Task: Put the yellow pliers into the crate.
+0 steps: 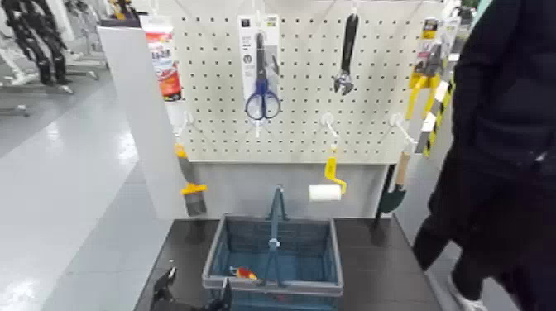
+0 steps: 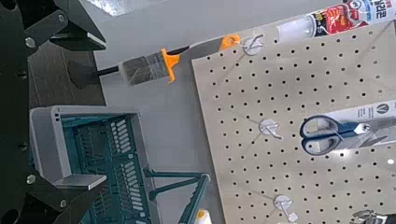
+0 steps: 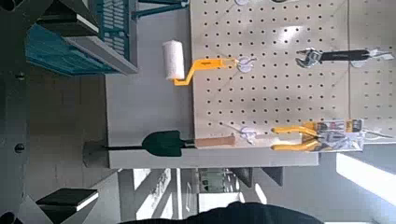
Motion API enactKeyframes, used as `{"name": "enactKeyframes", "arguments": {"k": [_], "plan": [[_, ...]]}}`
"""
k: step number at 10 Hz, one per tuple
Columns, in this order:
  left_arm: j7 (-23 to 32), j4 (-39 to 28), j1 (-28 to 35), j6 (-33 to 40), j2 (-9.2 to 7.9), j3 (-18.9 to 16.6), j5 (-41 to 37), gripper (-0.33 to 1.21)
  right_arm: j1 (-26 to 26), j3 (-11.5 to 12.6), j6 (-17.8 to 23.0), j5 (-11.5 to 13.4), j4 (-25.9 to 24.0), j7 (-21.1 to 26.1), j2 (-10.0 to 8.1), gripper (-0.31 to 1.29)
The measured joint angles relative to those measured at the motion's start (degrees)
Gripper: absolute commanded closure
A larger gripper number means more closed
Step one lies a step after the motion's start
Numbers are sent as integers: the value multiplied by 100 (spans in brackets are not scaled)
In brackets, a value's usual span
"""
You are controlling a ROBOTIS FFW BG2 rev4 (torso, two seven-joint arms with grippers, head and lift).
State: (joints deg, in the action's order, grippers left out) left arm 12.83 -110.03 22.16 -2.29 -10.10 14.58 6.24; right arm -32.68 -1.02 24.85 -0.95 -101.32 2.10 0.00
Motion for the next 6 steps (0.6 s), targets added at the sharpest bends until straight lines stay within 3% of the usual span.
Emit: {"name": "enactKeyframes", "arguments": {"k": [2, 6], "plan": [[0, -1, 3, -7, 0, 6, -5, 28, 84, 357, -402, -100, -308, -112, 0, 9], [8, -10, 7, -9, 0, 17, -7, 28, 628, 1285, -1590, -355, -871, -1076, 0, 9]]}}
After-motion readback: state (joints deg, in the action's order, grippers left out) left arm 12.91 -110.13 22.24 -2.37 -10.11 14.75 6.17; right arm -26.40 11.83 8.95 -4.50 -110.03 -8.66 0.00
